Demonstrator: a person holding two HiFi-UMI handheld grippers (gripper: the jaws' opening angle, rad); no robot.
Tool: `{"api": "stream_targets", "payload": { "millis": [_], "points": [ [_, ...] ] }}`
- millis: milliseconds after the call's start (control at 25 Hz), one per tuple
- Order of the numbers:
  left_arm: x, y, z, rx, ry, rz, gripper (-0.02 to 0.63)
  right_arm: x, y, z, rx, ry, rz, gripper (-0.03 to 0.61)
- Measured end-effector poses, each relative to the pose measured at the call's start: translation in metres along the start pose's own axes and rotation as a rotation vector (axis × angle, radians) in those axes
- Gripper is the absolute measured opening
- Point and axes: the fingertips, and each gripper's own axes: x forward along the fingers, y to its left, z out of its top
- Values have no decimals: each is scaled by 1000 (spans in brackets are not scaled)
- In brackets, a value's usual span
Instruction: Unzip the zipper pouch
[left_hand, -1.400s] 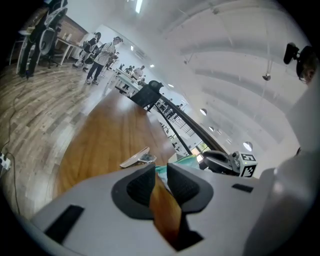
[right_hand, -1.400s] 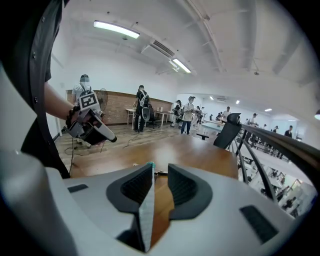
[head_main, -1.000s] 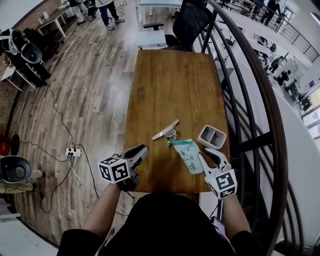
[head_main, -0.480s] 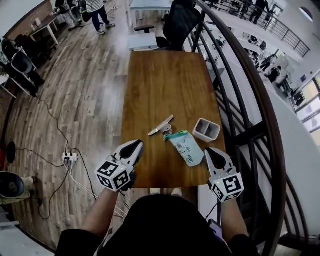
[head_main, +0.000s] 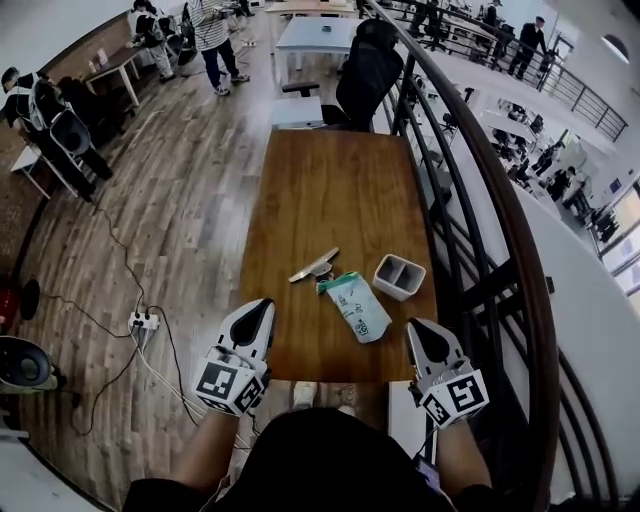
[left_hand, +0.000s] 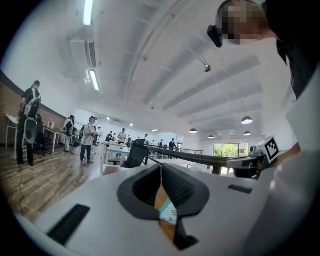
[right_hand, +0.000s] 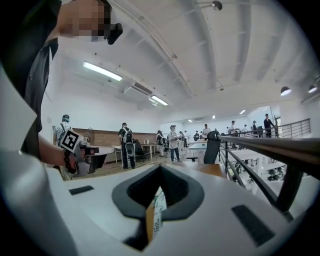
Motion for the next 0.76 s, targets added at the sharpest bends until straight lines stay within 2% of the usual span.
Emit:
{"api": "stream_targets", "payload": {
  "millis": [200,520,760],
  "points": [
    [-6,-15,-8,-81,19,26,12,-11,-1,2,10,-17,35,-8],
    [-25,-31,11,-68,-21,44,12,-22,-1,-5,45,-17,44,-8],
    [-35,-38,1,-88,-13,49,12,-30,2,-24,66,23,59,-8]
  ]
}}
